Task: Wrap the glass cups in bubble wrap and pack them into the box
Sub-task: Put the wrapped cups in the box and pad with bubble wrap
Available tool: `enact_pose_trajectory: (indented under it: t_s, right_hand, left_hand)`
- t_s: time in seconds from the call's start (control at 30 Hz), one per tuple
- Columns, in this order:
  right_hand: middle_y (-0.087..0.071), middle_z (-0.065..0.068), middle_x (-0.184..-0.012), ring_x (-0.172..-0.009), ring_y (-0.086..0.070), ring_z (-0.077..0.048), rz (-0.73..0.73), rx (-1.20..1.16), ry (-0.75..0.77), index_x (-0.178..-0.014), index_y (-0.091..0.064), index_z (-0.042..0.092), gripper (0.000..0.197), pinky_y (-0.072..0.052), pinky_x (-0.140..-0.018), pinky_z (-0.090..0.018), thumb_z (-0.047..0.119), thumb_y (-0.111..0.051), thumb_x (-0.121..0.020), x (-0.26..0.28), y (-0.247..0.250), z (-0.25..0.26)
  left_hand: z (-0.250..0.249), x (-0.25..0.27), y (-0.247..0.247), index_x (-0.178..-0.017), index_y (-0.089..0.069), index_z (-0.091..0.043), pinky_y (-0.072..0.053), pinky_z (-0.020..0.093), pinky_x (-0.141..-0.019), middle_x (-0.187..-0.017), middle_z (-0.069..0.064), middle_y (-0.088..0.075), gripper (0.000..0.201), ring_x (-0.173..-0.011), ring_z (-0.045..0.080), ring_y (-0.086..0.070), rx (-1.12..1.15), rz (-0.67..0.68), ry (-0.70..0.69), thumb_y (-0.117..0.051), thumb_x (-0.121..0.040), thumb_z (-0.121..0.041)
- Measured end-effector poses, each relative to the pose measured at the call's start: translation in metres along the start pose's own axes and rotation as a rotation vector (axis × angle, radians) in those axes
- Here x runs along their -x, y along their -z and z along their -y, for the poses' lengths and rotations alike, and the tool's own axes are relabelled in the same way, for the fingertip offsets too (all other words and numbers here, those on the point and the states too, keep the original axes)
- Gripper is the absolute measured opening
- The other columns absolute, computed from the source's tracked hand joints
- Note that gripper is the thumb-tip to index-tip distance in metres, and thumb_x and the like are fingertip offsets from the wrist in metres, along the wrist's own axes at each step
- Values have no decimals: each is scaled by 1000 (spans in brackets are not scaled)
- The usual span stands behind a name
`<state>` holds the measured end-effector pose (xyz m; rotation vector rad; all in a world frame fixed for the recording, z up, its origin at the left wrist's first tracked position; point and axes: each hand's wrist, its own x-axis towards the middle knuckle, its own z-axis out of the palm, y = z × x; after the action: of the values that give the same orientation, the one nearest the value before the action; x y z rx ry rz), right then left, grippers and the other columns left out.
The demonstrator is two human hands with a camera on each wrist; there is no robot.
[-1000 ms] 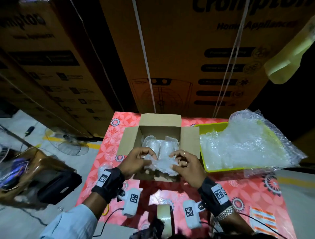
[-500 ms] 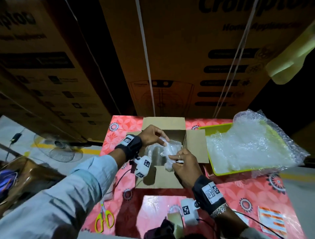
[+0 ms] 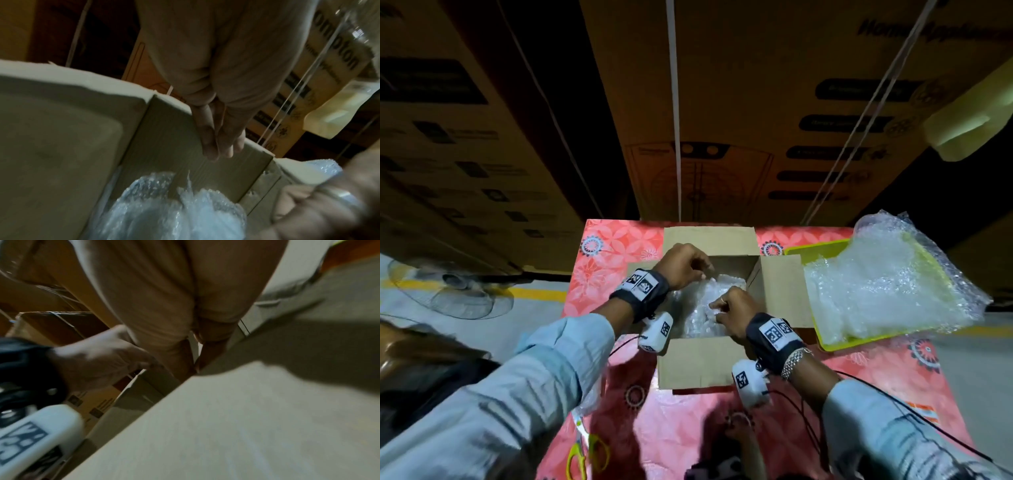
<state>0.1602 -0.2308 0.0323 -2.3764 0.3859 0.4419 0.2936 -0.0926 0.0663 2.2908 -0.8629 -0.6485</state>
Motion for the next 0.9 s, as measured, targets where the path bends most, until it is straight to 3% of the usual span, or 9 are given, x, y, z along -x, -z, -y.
enact_pose_trajectory:
  t_s: [0.07, 0.2, 0.33, 0.4, 0.5, 0.6, 0.7, 0.8, 0.9]
  right_hand:
    - [-70, -9, -127, -117, -66, -23, 25, 11, -27, -120, -74, 7, 27, -52, -98, -27, 6, -71, -93, -6, -3, 1]
    - [-67, -11, -133, -122, -64, -25, 124, 113, -46, -124, -71, 2, 30, -48, -94, -23, 1, -64, -95, -12, -9, 2]
    - [-64, -13, -137, -127, -61, -25, 220, 175, -58, -126, -69, 1, 33, -46, -94, -20, -3, -61, -94, -19, -13, 3]
    - [-64, -13, -138, -126, -61, -25, 278, 200, -55, -130, -67, 1, 36, -47, -94, -22, -1, -64, -94, -21, -13, 6]
    - [-67, -9, -132, -115, -67, -23, 364, 212, -51, -129, -69, 5, 35, -53, -91, -26, 5, -63, -94, -24, -9, 8]
    - [-72, -7, -123, -109, -69, -21, 238, 195, -18, -115, -76, 8, 25, -53, -93, -27, 6, -59, -97, -23, 4, 11]
    - [-68, -7, -127, -110, -67, -18, 98, 242, 58, -128, -70, 14, 35, -51, -97, -26, 6, -69, -93, -24, 17, 19]
    - [-67, -7, -132, -118, -64, -19, 207, 369, 38, -136, -64, 12, 48, -44, -93, -20, 9, -75, -90, -32, 20, 30]
    - [-65, -2, -137, -123, -62, -18, 300, 483, 35, -135, -66, 13, 42, -36, -84, -15, 10, -71, -93, -44, 17, 37]
  left_hand:
    - [-1, 17, 5, -102, -79, -14, -60, 34, -93, -104, -3, -77, 23, -95, 7, -71, 73, -119, 14, -79, -85, 2]
    - [4, 68, 12, -116, -74, -14, -52, 28, -103, -126, 2, -68, 31, -114, 15, -63, 31, -318, -12, -78, -87, -4]
    - [19, 119, -5, -157, -38, -23, -23, 42, -126, -168, -4, -28, 89, -156, 18, -20, -55, -168, 119, -85, -83, -39]
    - [24, 135, -21, -164, -14, -30, -10, 41, -128, -172, -13, -3, 117, -157, 8, 1, 19, -97, 131, -86, -76, -55]
    - [33, 146, -41, -160, 8, -40, -3, 46, -129, -170, -18, 16, 133, -156, 4, 15, 44, -97, 105, -86, -68, -65]
    - [41, 144, -52, -161, 11, -37, -3, 52, -129, -169, -20, 20, 135, -156, 5, 17, 12, -128, 109, -85, -69, -63]
    - [46, 144, -58, -159, 13, -41, -7, 56, -128, -168, -21, 20, 135, -156, 5, 17, 40, -148, 103, -87, -70, -60]
    - [49, 145, -63, -159, 12, -42, -8, 58, -128, -168, -23, 19, 134, -157, 4, 16, 66, -168, 95, -88, -71, -56]
    - [50, 144, -65, -163, 6, -37, -10, 59, -127, -169, -22, 17, 133, -157, 5, 14, 70, -185, 107, -89, -72, -52]
